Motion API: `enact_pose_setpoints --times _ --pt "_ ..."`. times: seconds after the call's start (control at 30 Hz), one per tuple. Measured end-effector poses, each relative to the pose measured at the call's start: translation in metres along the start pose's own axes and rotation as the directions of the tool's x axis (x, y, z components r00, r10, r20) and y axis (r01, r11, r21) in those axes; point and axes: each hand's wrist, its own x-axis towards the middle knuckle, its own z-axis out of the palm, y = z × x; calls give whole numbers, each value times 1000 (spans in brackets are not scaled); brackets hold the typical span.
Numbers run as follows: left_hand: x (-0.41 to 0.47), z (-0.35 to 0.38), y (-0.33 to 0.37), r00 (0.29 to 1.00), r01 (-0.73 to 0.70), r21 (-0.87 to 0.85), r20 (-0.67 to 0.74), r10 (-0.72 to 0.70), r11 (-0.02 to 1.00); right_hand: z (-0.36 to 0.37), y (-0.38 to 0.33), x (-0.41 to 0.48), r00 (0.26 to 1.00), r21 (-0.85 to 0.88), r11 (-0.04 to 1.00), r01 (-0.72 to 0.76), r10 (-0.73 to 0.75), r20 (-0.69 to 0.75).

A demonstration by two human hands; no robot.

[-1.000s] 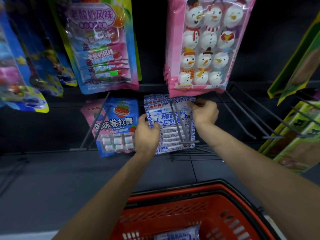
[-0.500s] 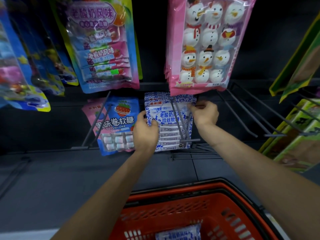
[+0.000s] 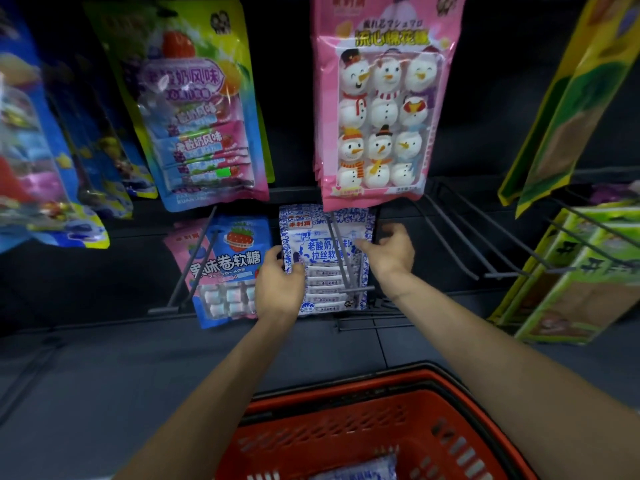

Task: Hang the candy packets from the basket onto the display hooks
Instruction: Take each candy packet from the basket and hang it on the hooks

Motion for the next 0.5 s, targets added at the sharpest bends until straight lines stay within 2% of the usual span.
enact_pose_setpoints --times 0.2,0.3,0.5 --pt "-35 -16 3 991 -62 79 122 52 995 -27 16 -32 988 -161 980 120 -101 120" --pt "-62 -26 3 968 -164 190 218 121 968 -50 19 -60 962 -203 959 199 -151 229" --pt "-121 -51 4 885 -417 484 409 222 769 -108 13 -122 839 -323 842 433 -245 486"
